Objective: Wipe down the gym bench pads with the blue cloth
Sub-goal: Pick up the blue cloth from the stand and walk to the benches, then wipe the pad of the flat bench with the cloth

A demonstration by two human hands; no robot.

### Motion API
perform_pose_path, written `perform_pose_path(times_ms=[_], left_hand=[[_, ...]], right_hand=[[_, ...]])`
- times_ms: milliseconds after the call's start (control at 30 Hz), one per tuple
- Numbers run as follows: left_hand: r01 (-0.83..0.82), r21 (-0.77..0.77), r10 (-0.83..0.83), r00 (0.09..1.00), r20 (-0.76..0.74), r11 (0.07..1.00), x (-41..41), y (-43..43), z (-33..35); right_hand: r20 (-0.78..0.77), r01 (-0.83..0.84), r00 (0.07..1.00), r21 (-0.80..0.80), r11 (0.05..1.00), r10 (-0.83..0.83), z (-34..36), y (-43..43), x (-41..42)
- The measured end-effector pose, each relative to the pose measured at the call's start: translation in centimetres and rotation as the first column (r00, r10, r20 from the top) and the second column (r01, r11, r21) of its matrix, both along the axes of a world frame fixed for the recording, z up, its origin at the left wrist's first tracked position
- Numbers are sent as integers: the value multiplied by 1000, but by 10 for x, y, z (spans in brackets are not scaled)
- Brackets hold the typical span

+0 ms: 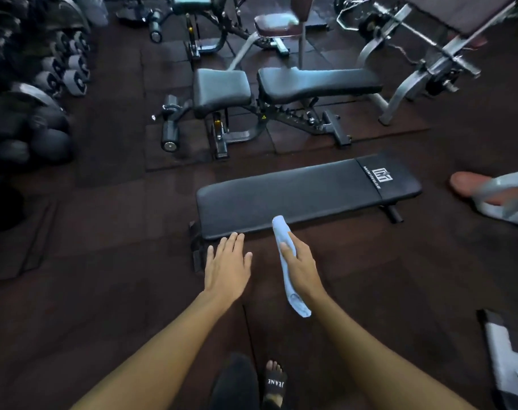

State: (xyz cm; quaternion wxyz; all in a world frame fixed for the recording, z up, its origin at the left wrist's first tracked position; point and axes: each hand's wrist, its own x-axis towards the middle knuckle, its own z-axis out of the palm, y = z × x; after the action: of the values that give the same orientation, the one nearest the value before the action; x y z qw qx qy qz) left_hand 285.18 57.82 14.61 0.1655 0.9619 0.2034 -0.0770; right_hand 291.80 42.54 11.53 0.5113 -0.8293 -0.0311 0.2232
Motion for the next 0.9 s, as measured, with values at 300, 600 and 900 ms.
perform_pose_path(times_ms=[300,600,900], left_hand=[[-108,-51,103,990,-100,993,163,73,-134],[-201,-88,188,972,-139,976,277,120,-326],[-239,171,245,969,-18,956,347,158,-442]], right_hand=[[-46,-60,997,-82,995,57,-104,63,168],[118,-199,954,-442,875,276,-288,120,303],[270,-213,837,-642,737,476,-399,120,354]])
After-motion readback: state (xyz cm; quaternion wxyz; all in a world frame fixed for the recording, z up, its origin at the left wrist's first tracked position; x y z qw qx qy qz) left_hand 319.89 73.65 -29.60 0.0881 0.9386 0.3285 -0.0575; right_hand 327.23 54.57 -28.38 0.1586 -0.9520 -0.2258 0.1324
